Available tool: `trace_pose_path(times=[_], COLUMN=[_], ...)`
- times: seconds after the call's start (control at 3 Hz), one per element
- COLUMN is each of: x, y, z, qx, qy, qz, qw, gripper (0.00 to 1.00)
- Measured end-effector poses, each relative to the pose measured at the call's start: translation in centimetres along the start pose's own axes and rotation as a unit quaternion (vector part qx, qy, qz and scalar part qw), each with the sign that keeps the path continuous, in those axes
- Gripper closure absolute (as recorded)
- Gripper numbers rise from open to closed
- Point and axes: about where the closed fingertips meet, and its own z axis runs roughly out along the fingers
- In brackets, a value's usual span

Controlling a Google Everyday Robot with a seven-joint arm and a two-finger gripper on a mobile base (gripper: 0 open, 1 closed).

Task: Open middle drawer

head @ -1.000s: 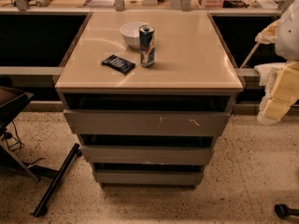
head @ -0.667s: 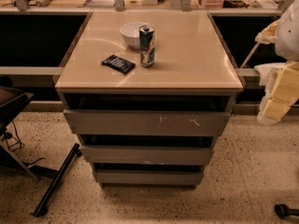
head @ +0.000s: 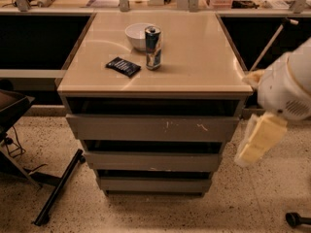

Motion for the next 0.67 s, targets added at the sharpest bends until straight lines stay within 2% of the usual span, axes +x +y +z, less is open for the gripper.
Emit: trace_pose_path(times=[0.33,0.67], x=[-0.3,0.1], y=[4.3,8.7], z=[7.9,17.5], qx=[-0.054,-0.116], qy=[-0.079,-0.128], qz=[0.044,0.084], qw=[0.9945,0.9814], gripper=[0.0,0.0])
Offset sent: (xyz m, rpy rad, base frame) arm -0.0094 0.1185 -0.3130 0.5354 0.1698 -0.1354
